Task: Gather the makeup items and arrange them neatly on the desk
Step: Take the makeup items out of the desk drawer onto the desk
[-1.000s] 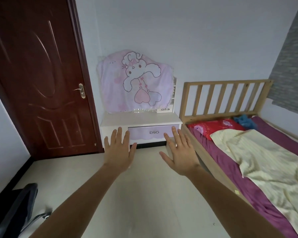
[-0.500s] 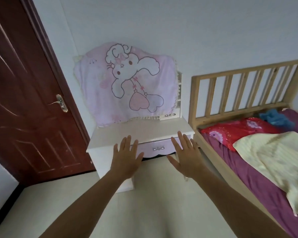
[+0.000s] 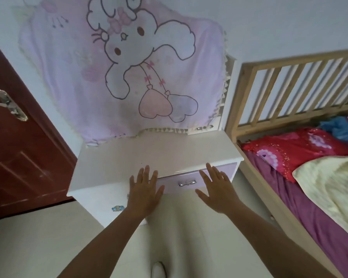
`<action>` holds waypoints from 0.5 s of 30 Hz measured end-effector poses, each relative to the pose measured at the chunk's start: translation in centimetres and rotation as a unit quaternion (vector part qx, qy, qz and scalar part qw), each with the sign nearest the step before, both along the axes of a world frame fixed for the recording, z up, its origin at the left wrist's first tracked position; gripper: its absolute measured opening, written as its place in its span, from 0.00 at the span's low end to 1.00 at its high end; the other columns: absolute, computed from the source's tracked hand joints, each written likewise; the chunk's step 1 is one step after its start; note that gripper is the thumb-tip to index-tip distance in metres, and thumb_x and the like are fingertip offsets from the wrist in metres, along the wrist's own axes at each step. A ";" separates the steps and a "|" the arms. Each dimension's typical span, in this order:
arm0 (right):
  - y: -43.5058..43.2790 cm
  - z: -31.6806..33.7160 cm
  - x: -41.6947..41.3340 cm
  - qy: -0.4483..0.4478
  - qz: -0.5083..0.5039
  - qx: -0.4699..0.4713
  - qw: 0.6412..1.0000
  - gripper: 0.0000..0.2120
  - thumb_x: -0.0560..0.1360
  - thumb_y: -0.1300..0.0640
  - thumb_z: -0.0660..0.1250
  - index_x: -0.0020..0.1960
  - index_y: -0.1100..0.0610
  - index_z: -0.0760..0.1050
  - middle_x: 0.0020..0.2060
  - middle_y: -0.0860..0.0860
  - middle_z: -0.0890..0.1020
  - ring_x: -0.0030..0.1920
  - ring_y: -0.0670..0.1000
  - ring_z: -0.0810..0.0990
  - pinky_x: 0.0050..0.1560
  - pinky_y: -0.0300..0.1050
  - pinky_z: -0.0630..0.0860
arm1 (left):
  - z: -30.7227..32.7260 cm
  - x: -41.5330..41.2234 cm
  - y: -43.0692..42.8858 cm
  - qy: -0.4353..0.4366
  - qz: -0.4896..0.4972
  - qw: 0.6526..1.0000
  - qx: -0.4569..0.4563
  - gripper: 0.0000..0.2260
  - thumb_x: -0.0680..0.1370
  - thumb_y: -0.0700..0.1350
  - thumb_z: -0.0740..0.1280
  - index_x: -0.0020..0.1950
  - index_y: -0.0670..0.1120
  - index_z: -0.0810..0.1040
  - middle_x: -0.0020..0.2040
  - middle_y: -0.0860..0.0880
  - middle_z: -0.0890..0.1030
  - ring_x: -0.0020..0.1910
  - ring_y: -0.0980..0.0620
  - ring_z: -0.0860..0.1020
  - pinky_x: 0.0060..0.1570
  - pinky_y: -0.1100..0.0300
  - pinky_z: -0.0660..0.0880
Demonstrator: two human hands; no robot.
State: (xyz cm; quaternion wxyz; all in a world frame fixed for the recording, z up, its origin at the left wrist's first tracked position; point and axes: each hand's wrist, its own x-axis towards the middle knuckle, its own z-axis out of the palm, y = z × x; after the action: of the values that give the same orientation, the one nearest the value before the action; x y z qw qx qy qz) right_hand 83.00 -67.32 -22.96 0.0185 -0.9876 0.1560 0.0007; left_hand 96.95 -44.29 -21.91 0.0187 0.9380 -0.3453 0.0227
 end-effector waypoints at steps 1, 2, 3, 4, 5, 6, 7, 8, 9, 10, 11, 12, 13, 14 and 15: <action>-0.5 -1.2 1.4 0.020 -0.016 0.010 1.000 0.37 0.77 0.33 0.48 0.75 0.57 0.67 0.76 0.61 0.64 0.73 0.63 0.68 0.68 0.60 0.70 | -1.1 2.0 -1.0 0.017 -0.010 1.000 0.006 0.28 0.77 0.60 0.52 0.66 0.44 0.78 0.68 0.38 0.75 0.66 0.37 0.75 0.58 0.36 0.74; -0.8 -2.1 2.6 0.034 -0.033 0.021 0.999 0.37 0.77 0.33 0.47 0.74 0.57 0.68 0.75 0.62 0.66 0.72 0.63 0.69 0.67 0.60 0.71 | -2.1 3.7 -1.9 0.032 -0.021 0.999 0.008 0.28 0.77 0.60 0.52 0.66 0.44 0.78 0.68 0.38 0.75 0.66 0.37 0.75 0.58 0.36 0.74; -1.2 -3.2 4.0 0.049 -0.050 0.030 0.997 0.38 0.77 0.33 0.46 0.74 0.57 0.68 0.74 0.61 0.67 0.72 0.63 0.70 0.67 0.60 0.71 | -3.2 5.6 -2.9 0.045 -0.032 0.998 0.012 0.28 0.77 0.60 0.52 0.67 0.44 0.77 0.68 0.38 0.75 0.66 0.37 0.75 0.58 0.36 0.73; -1.5 -4.0 5.3 0.058 -0.063 0.039 0.996 0.39 0.76 0.32 0.44 0.75 0.57 0.67 0.74 0.61 0.67 0.72 0.63 0.69 0.68 0.59 0.70 | -4.2 7.4 -3.9 0.056 -0.041 0.997 0.014 0.28 0.78 0.60 0.52 0.67 0.44 0.77 0.69 0.38 0.74 0.66 0.37 0.74 0.59 0.36 0.73; -1.7 -4.9 6.5 0.067 -0.073 0.048 0.994 0.40 0.76 0.32 0.43 0.76 0.56 0.64 0.75 0.60 0.66 0.74 0.62 0.67 0.69 0.58 0.68 | -5.4 9.0 -4.8 0.064 -0.054 0.996 0.013 0.28 0.78 0.60 0.52 0.68 0.44 0.77 0.69 0.38 0.74 0.67 0.37 0.74 0.59 0.36 0.73; -1.9 -5.7 7.5 0.083 -0.081 0.060 0.991 0.39 0.76 0.32 0.42 0.78 0.56 0.61 0.76 0.59 0.63 0.75 0.60 0.64 0.71 0.56 0.65 | -6.5 10.4 -5.6 0.070 -0.064 0.995 0.013 0.29 0.78 0.60 0.52 0.68 0.44 0.76 0.70 0.38 0.73 0.67 0.36 0.74 0.60 0.36 0.73; -1.9 -6.4 8.3 0.100 -0.088 0.073 0.988 0.38 0.77 0.33 0.44 0.79 0.55 0.57 0.77 0.58 0.61 0.77 0.59 0.62 0.72 0.54 0.63 | -7.3 11.4 -6.4 0.073 -0.071 0.995 0.011 0.29 0.78 0.60 0.52 0.69 0.44 0.75 0.70 0.37 0.73 0.67 0.36 0.73 0.60 0.36 0.72; -2.0 -7.4 9.3 0.122 -0.097 0.092 0.984 0.36 0.79 0.34 0.47 0.80 0.54 0.54 0.78 0.57 0.60 0.77 0.57 0.60 0.72 0.53 0.62 | -8.3 12.5 -7.2 0.081 -0.076 0.994 0.011 0.29 0.78 0.60 0.52 0.69 0.43 0.75 0.70 0.37 0.72 0.67 0.36 0.73 0.60 0.36 0.72; -2.1 -8.5 10.3 0.134 -0.110 0.117 0.978 0.34 0.80 0.36 0.51 0.80 0.54 0.53 0.78 0.56 0.60 0.77 0.57 0.60 0.72 0.52 0.63 | -9.4 13.5 -7.9 0.090 -0.078 0.993 0.009 0.29 0.78 0.60 0.52 0.70 0.43 0.74 0.71 0.37 0.72 0.68 0.36 0.73 0.61 0.36 0.72; -2.1 -9.8 11.1 0.142 -0.129 0.151 0.970 0.34 0.81 0.38 0.54 0.80 0.54 0.53 0.77 0.55 0.61 0.76 0.56 0.60 0.72 0.52 0.63 | -10.5 14.3 -8.6 0.092 -0.081 0.992 0.006 0.29 0.78 0.60 0.52 0.70 0.43 0.74 0.71 0.37 0.71 0.68 0.35 0.72 0.61 0.35 0.72; -2.1 -11.3 12.0 0.142 -0.157 0.196 0.957 0.33 0.81 0.39 0.56 0.80 0.54 0.53 0.77 0.55 0.61 0.76 0.56 0.60 0.72 0.51 0.64 | -11.7 15.1 -9.1 0.092 -0.084 0.992 0.008 0.30 0.78 0.61 0.53 0.71 0.43 0.72 0.72 0.37 0.70 0.69 0.35 0.71 0.61 0.35 0.72; -2.0 -12.4 12.8 0.133 -0.196 0.251 0.939 0.32 0.81 0.41 0.57 0.80 0.54 0.54 0.76 0.54 0.62 0.76 0.55 0.61 0.72 0.51 0.64 | -12.6 15.7 -9.5 0.086 -0.089 0.992 0.011 0.31 0.77 0.61 0.53 0.73 0.44 0.71 0.73 0.37 0.69 0.70 0.35 0.69 0.62 0.35 0.71; -2.3 -14.2 13.8 0.123 -0.245 0.314 0.909 0.32 0.81 0.44 0.59 0.79 0.55 0.55 0.76 0.54 0.63 0.75 0.55 0.63 0.72 0.51 0.63 | -13.8 16.3 -10.0 0.084 -0.093 0.992 0.018 0.32 0.77 0.62 0.53 0.75 0.44 0.68 0.75 0.37 0.66 0.72 0.35 0.67 0.63 0.34 0.69; -2.5 -15.7 14.9 0.103 -0.302 0.385 0.866 0.31 0.81 0.47 0.61 0.79 0.55 0.56 0.74 0.55 0.66 0.73 0.56 0.66 0.72 0.50 0.64 | -15.2 17.0 -10.4 0.083 -0.094 0.992 0.029 0.33 0.77 0.63 0.53 0.76 0.46 0.65 0.76 0.38 0.64 0.73 0.35 0.65 0.64 0.34 0.67; -2.7 -17.3 15.9 0.072 -0.363 0.467 0.803 0.30 0.81 0.51 0.63 0.79 0.55 0.57 0.71 0.55 0.69 0.70 0.56 0.70 0.69 0.50 0.67 | -16.5 17.4 -10.6 0.083 -0.092 0.991 0.040 0.33 0.77 0.64 0.53 0.78 0.47 0.63 0.77 0.39 0.62 0.74 0.35 0.63 0.65 0.33 0.65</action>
State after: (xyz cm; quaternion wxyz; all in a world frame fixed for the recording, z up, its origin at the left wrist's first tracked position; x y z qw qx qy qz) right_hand 98.87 -70.01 -40.22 0.4649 -0.7280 0.4846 0.1379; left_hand 114.40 -54.88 -38.41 0.0116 0.9008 -0.4283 -0.0707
